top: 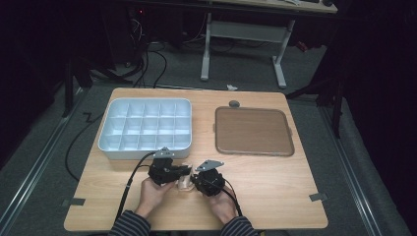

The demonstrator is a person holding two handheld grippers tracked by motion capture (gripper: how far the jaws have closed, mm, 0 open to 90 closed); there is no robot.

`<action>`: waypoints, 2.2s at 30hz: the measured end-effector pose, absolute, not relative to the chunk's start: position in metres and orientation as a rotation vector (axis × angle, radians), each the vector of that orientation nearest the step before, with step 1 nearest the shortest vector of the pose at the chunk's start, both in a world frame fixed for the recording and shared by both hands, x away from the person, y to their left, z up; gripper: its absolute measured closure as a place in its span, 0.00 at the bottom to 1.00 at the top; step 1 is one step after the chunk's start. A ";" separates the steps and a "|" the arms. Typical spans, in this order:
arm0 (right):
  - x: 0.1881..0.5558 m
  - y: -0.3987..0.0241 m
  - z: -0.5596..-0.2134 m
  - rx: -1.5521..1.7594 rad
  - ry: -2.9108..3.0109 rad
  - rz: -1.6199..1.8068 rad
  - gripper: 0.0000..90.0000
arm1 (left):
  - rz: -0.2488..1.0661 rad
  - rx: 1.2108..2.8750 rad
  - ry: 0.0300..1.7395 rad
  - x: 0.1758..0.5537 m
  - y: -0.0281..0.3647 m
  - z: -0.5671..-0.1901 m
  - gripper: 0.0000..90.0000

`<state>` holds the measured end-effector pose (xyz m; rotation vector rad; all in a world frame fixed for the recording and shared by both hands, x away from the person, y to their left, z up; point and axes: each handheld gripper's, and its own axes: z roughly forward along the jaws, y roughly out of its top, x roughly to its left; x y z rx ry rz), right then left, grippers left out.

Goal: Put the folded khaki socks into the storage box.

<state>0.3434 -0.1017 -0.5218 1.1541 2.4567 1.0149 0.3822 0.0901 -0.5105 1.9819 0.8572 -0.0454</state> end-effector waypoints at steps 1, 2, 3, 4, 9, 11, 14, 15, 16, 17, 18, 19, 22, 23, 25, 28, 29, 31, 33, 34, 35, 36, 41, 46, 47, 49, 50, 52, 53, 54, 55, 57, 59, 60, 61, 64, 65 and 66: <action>0.344 -0.102 -0.522 1.151 2.457 1.015 0.94 | -0.046 1.981 0.856 0.382 0.089 -0.511 0.94; 0.344 -0.102 -0.522 1.151 2.457 1.014 0.94 | -0.045 1.985 0.853 0.382 0.089 -0.511 0.94; 0.344 -0.102 -0.522 1.152 2.457 1.013 0.94 | -0.044 1.987 0.852 0.382 0.088 -0.511 0.94; 0.344 -0.102 -0.522 1.150 2.458 1.014 0.94 | -0.043 1.987 0.852 0.382 0.088 -0.512 0.94; 0.344 -0.102 -0.522 1.143 2.458 1.013 0.94 | -0.040 1.989 0.852 0.383 0.087 -0.513 0.94; 0.344 -0.102 -0.522 1.143 2.458 1.014 0.94 | -0.037 1.996 0.848 0.382 0.087 -0.513 0.94; 0.344 -0.102 -0.522 1.137 2.457 1.010 0.93 | -0.039 2.001 0.849 0.383 0.087 -0.514 0.94; 0.344 -0.102 -0.522 1.134 2.456 1.010 0.93 | -0.038 2.003 0.849 0.383 0.087 -0.515 0.94; 0.344 -0.102 -0.523 1.136 2.456 1.011 0.93 | -0.039 2.005 0.848 0.383 0.087 -0.515 0.94; 0.344 -0.102 -0.523 1.139 2.455 1.016 0.92 | -0.040 2.008 0.850 0.383 0.087 -0.515 0.94; 0.344 -0.103 -0.523 1.140 2.457 1.017 0.92 | -0.045 2.013 0.853 0.384 0.087 -0.515 0.94; 0.344 -0.103 -0.523 1.140 2.458 1.015 0.91 | -0.047 2.014 0.859 0.384 0.087 -0.515 0.94; 0.343 -0.103 -0.522 1.156 2.457 1.017 0.88 | -0.045 2.025 0.860 0.385 0.086 -0.516 0.94; 0.343 -0.104 -0.522 1.159 2.455 1.018 0.87 | -0.044 2.026 0.861 0.385 0.085 -0.516 0.94; 0.343 -0.105 -0.522 1.162 2.457 1.018 0.84 | -0.042 2.031 0.859 0.385 0.085 -0.516 0.94; 0.342 -0.108 -0.522 1.172 2.458 1.024 0.84 | -0.039 2.036 0.856 0.385 0.085 -0.516 0.94; 0.342 -0.108 -0.522 1.176 2.457 1.028 0.84 | -0.036 2.038 0.855 0.385 0.085 -0.516 0.94; 0.341 -0.108 -0.522 1.165 2.464 1.024 0.86 | -0.032 2.041 0.853 0.385 0.083 -0.518 0.94; 0.341 -0.109 -0.522 1.159 2.465 1.021 0.86 | -0.027 2.050 0.843 0.384 0.081 -0.520 0.95; 0.340 -0.109 -0.522 1.158 2.465 1.020 0.86 | -0.028 2.051 0.841 0.384 0.080 -0.521 0.95; 0.340 -0.110 -0.522 1.169 2.463 1.019 0.86 | -0.025 2.053 0.839 0.384 0.079 -0.521 0.95; 0.340 -0.110 -0.523 1.172 2.457 1.027 0.85 | -0.018 2.059 0.839 0.384 0.078 -0.521 0.95; 0.334 -0.114 -0.519 1.167 2.443 1.038 0.83 | 0.012 2.084 0.836 0.383 0.075 -0.518 0.94; 0.321 -0.119 -0.510 1.139 2.422 1.087 0.83 | 0.001 2.062 0.830 0.381 0.079 -0.518 0.92; 0.319 -0.119 -0.508 1.116 2.418 1.109 0.83 | -0.001 2.054 0.829 0.381 0.080 -0.518 0.91; 0.311 -0.117 -0.504 1.083 2.424 1.123 0.82 | -0.018 2.039 0.836 0.382 0.082 -0.518 0.89; 0.308 -0.115 -0.503 1.065 2.426 1.127 0.81 | -0.022 2.037 0.835 0.382 0.082 -0.518 0.87; 0.303 -0.111 -0.502 1.044 2.438 1.134 0.79 | -0.026 2.034 0.835 0.381 0.083 -0.516 0.85; 0.302 -0.109 -0.503 1.027 2.441 1.135 0.78 | -0.028 2.034 0.836 0.381 0.083 -0.516 0.83; 0.301 -0.106 -0.503 1.021 2.444 1.130 0.77 | -0.029 2.033 0.837 0.381 0.084 -0.515 0.83; 0.300 -0.103 -0.503 1.016 2.451 1.131 0.75 | -0.028 2.033 0.839 0.381 0.084 -0.515 0.82; 0.300 -0.099 -0.505 1.007 2.454 1.121 0.70 | -0.032 2.031 0.843 0.381 0.086 -0.515 0.81; 0.301 -0.093 -0.508 1.005 2.461 1.110 0.64 | -0.035 2.027 0.848 0.381 0.087 -0.516 0.81; 0.301 -0.090 -0.510 1.009 2.463 1.096 0.63 | -0.033 2.025 0.850 0.381 0.087 -0.516 0.81; 0.302 -0.088 -0.512 1.005 2.457 1.086 0.62 | -0.032 2.025 0.849 0.381 0.087 -0.516 0.81; 0.304 -0.085 -0.514 1.019 2.445 1.074 0.69 | -0.028 2.032 0.844 0.381 0.087 -0.515 0.81; 0.304 -0.084 -0.515 1.023 2.444 1.079 0.74 | -0.027 2.033 0.843 0.381 0.087 -0.515 0.81; 0.304 -0.084 -0.515 1.023 2.444 1.075 0.80 | -0.028 2.032 0.842 0.381 0.088 -0.515 0.81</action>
